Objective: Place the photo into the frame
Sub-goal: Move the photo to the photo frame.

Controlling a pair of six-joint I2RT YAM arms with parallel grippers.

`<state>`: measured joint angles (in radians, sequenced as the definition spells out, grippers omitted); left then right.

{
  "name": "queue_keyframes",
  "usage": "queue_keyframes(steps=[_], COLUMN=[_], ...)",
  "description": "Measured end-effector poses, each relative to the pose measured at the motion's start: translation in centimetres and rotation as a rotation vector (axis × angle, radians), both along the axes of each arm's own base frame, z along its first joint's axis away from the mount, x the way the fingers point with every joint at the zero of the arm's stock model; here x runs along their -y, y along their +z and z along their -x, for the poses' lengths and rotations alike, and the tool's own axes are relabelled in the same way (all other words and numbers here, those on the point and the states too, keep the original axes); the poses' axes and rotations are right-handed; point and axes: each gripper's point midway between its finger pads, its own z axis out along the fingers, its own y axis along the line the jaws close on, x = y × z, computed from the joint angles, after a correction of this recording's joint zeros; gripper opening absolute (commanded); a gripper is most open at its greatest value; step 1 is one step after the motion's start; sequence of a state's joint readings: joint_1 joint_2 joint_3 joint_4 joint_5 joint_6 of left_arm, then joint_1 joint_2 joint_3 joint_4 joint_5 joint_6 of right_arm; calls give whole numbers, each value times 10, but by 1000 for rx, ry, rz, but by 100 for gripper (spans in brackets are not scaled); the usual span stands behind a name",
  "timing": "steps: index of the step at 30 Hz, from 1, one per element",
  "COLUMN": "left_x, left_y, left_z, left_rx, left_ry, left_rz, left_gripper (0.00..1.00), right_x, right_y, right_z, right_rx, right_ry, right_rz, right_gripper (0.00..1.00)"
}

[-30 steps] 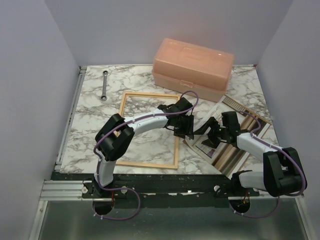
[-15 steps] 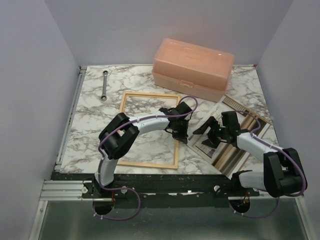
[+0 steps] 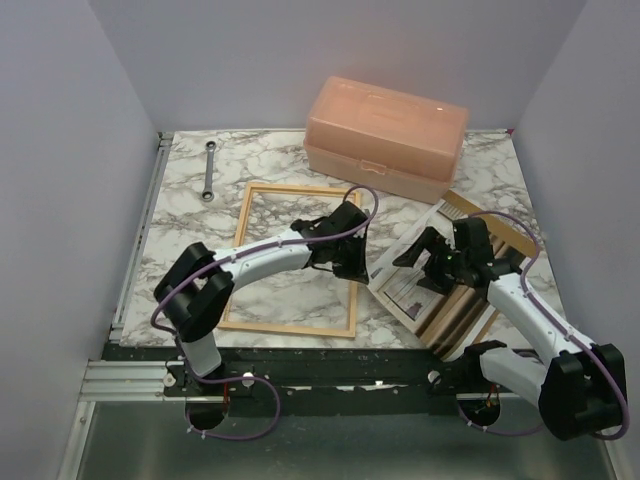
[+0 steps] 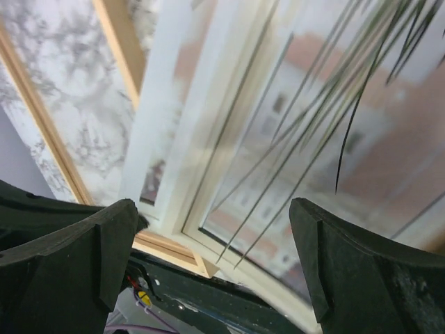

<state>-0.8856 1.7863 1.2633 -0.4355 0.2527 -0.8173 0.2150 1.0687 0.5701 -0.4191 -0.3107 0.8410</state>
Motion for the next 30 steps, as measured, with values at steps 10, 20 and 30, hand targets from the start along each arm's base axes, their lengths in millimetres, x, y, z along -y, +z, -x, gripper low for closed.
queue_keyframes(steps=[10, 20, 30], left_x=[-51, -115, -187], left_y=[7, -1, 20], left_z=[38, 47, 62], left_rx=[2, 20, 125], left_ry=[57, 219, 448], left_rz=[10, -35, -13], left_gripper=[0, 0, 0], right_x=[1, 2, 3], right_y=[13, 8, 2], right_z=[-5, -4, -3], right_rx=[34, 18, -5], right_ry=[21, 38, 35], right_rz=[20, 36, 47], right_gripper=[100, 100, 100])
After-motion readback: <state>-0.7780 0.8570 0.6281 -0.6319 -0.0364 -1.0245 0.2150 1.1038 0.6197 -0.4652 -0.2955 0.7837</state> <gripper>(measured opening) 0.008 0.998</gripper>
